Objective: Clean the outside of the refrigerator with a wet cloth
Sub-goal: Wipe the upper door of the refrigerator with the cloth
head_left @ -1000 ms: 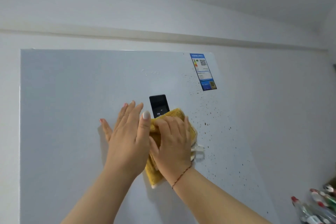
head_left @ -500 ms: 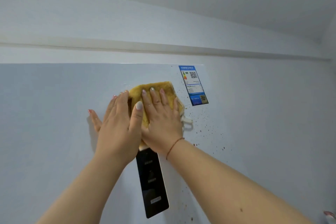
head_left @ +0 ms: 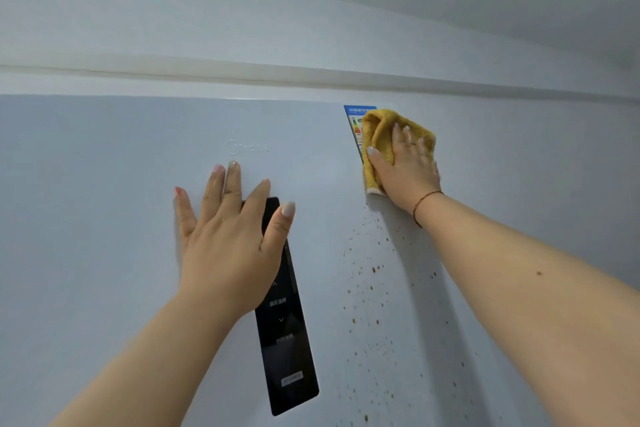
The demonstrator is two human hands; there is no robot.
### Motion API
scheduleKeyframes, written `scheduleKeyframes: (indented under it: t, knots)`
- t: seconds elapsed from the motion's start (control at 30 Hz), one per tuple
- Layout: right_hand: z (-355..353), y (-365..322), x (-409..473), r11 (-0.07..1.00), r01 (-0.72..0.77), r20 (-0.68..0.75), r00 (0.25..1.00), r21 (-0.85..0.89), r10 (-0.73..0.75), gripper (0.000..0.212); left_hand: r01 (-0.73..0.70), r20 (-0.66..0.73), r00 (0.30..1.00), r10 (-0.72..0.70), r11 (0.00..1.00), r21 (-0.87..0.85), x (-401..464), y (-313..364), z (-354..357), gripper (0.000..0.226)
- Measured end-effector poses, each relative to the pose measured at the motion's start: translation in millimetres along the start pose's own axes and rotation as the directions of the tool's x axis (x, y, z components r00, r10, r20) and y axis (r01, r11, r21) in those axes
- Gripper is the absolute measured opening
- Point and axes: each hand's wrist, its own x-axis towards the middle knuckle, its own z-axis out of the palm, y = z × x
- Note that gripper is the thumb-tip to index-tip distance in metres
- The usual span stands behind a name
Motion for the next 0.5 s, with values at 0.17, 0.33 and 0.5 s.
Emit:
scheduleKeyframes:
  t: [0.17, 0.33, 0.5]
  knots:
    - [28, -11, -70, 0.999, 0.000, -0.051, 0.999, 0.048, 0.003, 0.075, 0.002, 0.034, 0.999, 0.000, 0.997, -0.079, -1, -3, -6, 0.099]
    - [50, -36, -155, 0.928, 0.370, -0.067, 0.926, -0.039, -0.372, 0.079, -0.001, 0.026, 1.000, 0.005, 0.988, -0.154, -1, -8, -8, 0.099]
    - [53, -4, -178, 0.705, 0.698, -0.007, 0.710, -0.129, -0.704, 0.074, -0.024, 0.007, 1.000, 0.026, 0.981, -0.194, 0, -7, -9, 0.097]
